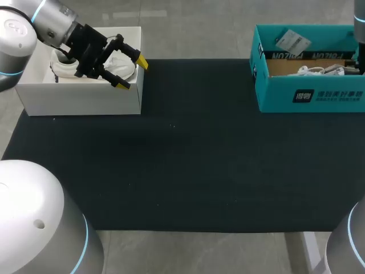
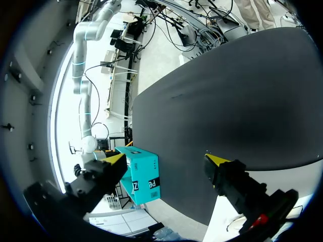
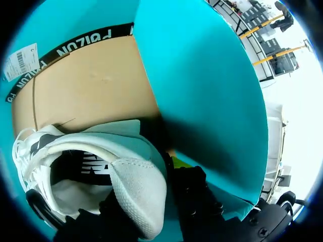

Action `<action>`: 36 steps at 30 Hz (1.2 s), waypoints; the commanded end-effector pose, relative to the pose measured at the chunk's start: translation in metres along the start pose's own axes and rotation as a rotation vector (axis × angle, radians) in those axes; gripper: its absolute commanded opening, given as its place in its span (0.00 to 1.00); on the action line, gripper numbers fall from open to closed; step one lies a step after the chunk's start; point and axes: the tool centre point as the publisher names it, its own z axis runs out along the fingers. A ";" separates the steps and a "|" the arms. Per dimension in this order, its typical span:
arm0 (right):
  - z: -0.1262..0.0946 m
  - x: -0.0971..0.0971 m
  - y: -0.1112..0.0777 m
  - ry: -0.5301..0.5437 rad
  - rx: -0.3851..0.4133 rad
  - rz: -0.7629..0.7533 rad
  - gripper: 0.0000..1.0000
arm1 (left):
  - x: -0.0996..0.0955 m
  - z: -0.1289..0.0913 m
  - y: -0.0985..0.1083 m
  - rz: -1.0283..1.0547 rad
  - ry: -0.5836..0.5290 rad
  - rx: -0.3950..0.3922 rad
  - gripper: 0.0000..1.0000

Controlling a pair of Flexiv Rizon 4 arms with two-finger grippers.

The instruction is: Take the shoe out of the shoebox, open the shoe tongue, remove and reinsert the insole, then place the shoe into the shoebox

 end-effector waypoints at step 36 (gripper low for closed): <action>-0.164 0.031 -0.072 0.246 -0.213 -0.196 0.80 | 0.000 0.000 0.000 0.001 0.002 0.000 1.00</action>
